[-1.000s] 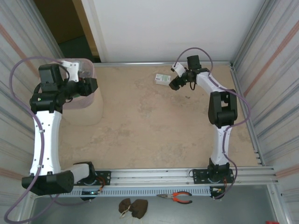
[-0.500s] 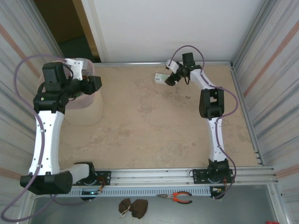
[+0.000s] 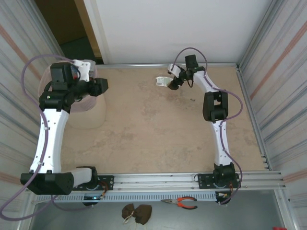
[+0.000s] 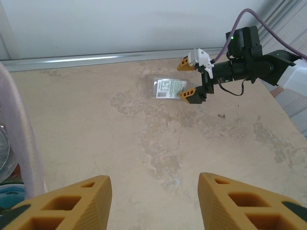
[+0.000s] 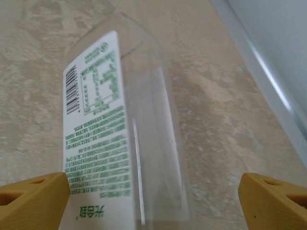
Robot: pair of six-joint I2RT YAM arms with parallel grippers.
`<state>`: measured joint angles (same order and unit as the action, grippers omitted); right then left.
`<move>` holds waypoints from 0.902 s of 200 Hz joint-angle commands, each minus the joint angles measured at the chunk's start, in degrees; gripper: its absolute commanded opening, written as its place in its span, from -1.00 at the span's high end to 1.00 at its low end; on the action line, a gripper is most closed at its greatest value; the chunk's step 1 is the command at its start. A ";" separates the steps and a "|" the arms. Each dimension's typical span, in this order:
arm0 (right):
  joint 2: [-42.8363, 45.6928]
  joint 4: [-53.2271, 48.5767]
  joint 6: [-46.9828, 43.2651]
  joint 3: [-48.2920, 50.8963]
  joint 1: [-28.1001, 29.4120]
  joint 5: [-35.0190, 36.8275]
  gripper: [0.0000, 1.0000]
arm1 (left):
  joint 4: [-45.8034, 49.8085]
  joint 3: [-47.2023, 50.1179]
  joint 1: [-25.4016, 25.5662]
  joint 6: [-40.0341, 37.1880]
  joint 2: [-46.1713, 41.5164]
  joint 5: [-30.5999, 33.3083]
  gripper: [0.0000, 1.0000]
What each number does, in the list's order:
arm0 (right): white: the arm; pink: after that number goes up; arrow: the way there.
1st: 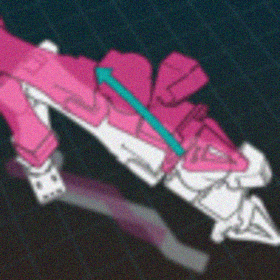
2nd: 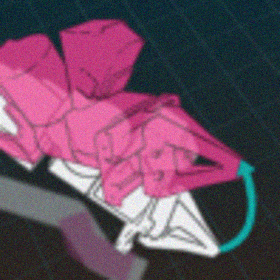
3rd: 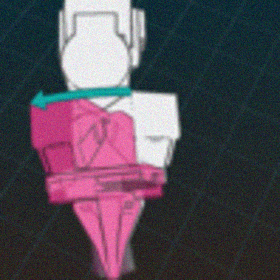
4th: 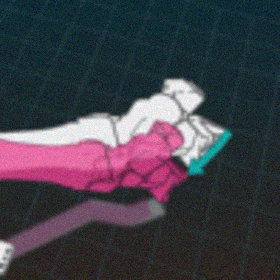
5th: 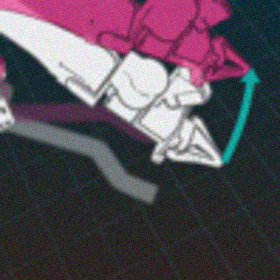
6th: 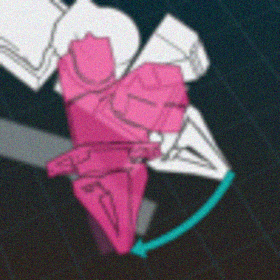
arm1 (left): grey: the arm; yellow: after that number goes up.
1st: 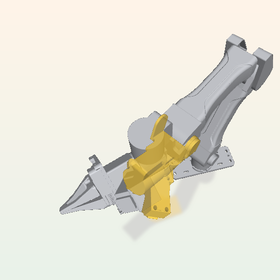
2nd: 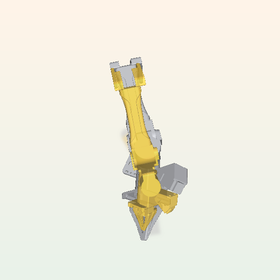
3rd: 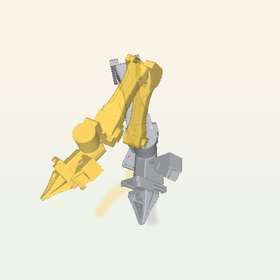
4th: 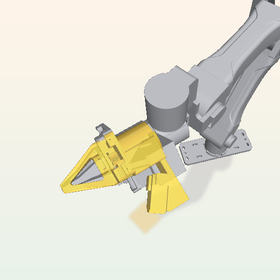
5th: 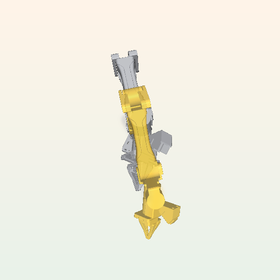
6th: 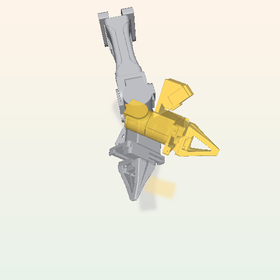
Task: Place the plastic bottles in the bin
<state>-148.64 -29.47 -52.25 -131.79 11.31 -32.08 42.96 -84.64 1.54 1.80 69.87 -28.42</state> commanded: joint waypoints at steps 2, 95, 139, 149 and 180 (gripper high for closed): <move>-2.71 -4.31 -2.13 -0.62 0.64 -1.78 -0.80 | -0.35 -1.58 0.22 0.24 -0.65 0.48 -0.02; 0.84 -5.79 -1.02 3.18 2.00 -3.58 -0.20 | -0.37 -1.51 0.30 0.79 -1.38 -0.18 -0.02; 8.75 -2.06 1.31 12.38 3.32 -3.93 0.05 | -2.53 0.27 1.48 2.58 -3.17 -0.62 -0.02; 10.98 -0.67 2.06 15.39 3.69 -3.90 0.13 | -3.49 0.85 1.99 3.21 -3.54 -0.66 -0.02; 19.38 5.72 5.66 26.81 4.81 -3.94 0.20 | -6.00 2.42 4.09 4.81 -4.39 -0.57 -0.03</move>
<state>-137.84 -28.99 -50.11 -111.22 15.09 -34.39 40.16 -83.72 4.29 4.40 67.09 -28.49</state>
